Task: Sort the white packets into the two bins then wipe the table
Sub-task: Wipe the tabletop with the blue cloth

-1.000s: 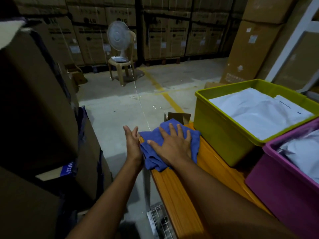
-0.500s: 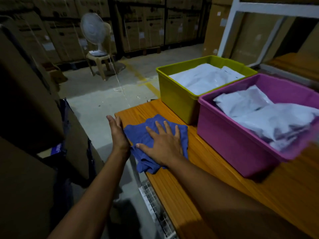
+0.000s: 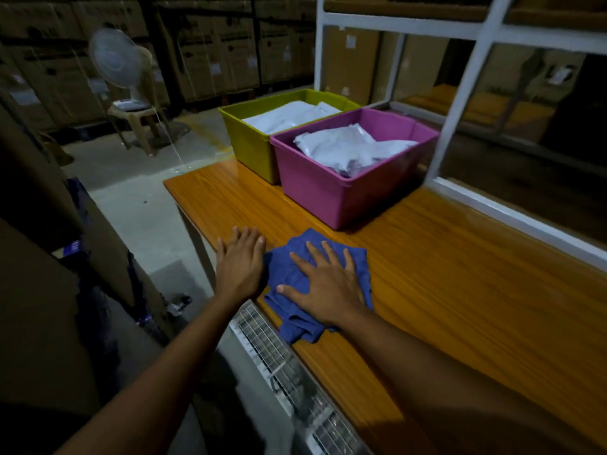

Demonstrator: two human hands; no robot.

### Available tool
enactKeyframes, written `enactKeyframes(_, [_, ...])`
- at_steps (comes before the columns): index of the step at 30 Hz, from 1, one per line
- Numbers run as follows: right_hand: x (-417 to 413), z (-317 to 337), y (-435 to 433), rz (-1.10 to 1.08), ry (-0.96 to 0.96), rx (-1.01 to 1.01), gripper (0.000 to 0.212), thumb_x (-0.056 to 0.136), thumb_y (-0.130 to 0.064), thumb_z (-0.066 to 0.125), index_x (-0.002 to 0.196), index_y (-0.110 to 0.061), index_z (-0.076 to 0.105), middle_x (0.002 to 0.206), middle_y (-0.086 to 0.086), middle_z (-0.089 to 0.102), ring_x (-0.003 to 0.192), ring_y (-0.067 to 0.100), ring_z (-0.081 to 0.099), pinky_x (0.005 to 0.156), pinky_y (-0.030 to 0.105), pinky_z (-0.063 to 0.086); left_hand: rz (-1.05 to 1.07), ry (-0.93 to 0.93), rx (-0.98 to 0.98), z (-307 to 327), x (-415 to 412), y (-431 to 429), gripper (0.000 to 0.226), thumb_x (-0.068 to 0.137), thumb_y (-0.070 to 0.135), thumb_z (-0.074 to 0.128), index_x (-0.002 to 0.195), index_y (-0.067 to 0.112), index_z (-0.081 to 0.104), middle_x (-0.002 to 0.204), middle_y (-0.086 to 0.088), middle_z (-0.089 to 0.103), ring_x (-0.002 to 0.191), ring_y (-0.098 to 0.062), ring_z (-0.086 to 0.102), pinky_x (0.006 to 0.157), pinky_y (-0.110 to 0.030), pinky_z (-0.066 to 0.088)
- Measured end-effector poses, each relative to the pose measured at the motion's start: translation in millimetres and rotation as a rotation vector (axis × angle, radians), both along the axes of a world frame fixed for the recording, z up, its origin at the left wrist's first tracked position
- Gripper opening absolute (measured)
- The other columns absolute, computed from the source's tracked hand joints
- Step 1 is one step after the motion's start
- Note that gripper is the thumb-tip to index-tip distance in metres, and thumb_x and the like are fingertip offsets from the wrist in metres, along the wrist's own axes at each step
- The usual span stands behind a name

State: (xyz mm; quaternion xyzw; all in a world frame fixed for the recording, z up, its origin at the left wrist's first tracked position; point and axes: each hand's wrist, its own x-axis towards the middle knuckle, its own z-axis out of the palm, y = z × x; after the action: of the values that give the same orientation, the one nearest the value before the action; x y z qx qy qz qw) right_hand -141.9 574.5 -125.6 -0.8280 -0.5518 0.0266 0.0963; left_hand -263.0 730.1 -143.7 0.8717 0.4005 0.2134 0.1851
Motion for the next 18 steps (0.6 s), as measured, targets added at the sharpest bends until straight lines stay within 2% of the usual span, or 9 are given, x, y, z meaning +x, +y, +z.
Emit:
enactKeyframes(4, [29.2, 1.3, -73.3, -0.057, -0.022, -0.017, 0.084, 0.076, -0.087, 0.019, 0.149, -0.046, 0.018, 0.163, -0.008, 0.007, 0.150, 0.018, -0.003, 0.117, 0.052, -0.005, -0.237, 0.185, -0.002, 16.1, 17.5, -59.2, 0.076, 0.091, 0.058, 0.003, 0.154, 0.017, 0.017, 0.162, -0.003, 0.011, 0.149, -0.017, 0.002, 0.121, -0.040, 0.002])
enactKeyframes(6, [55.5, 3.1, -107.6, -0.129, -0.030, -0.024, 0.085, 0.075, -0.088, 0.015, 0.149, -0.046, 0.019, 0.162, -0.008, 0.009, 0.150, 0.017, -0.001, 0.118, 0.052, -0.004, -0.286, 0.248, 0.015, 16.2, 24.2, -74.4, 0.079, 0.090, 0.061, 0.001, 0.154, 0.018, 0.012, 0.162, -0.004, 0.004, 0.149, -0.017, -0.003, 0.121, -0.041, 0.001])
enactKeyframes(9, [96.2, 6.2, -143.8, -0.376, 0.000, -0.061, 0.080, 0.080, -0.084, 0.018, 0.150, -0.043, 0.019, 0.163, -0.005, 0.008, 0.150, 0.022, 0.000, 0.118, 0.054, 0.000, -0.307, 0.358, 0.077, 14.2, 28.9, -87.7, 0.082, 0.089, 0.070, 0.001, 0.155, 0.021, 0.003, 0.162, -0.006, -0.006, 0.149, -0.020, -0.009, 0.121, -0.044, -0.001])
enactKeyframes(12, [79.8, 3.6, -139.0, -0.554, 0.020, -0.095, 0.076, 0.086, -0.078, 0.019, 0.151, -0.039, 0.015, 0.163, -0.001, 0.004, 0.149, 0.028, -0.002, 0.116, 0.059, 0.000, -0.310, 0.382, 0.083, 13.6, 24.8, -90.9, 0.082, 0.090, 0.072, 0.005, 0.155, 0.021, 0.003, 0.161, -0.007, -0.006, 0.149, -0.020, -0.009, 0.121, -0.044, -0.001])
enactKeyframes(18, [-20.6, -6.1, -157.6, -0.321, -0.022, -0.033, 0.078, 0.083, -0.081, 0.018, 0.151, -0.041, 0.016, 0.163, -0.002, 0.005, 0.149, 0.026, -0.006, 0.117, 0.056, -0.006, -0.420, 0.350, 0.106, 13.8, 15.5, -101.5, 0.077, 0.091, 0.066, 0.001, 0.154, 0.024, 0.012, 0.162, -0.005, 0.001, 0.149, -0.019, -0.003, 0.121, -0.043, 0.003])
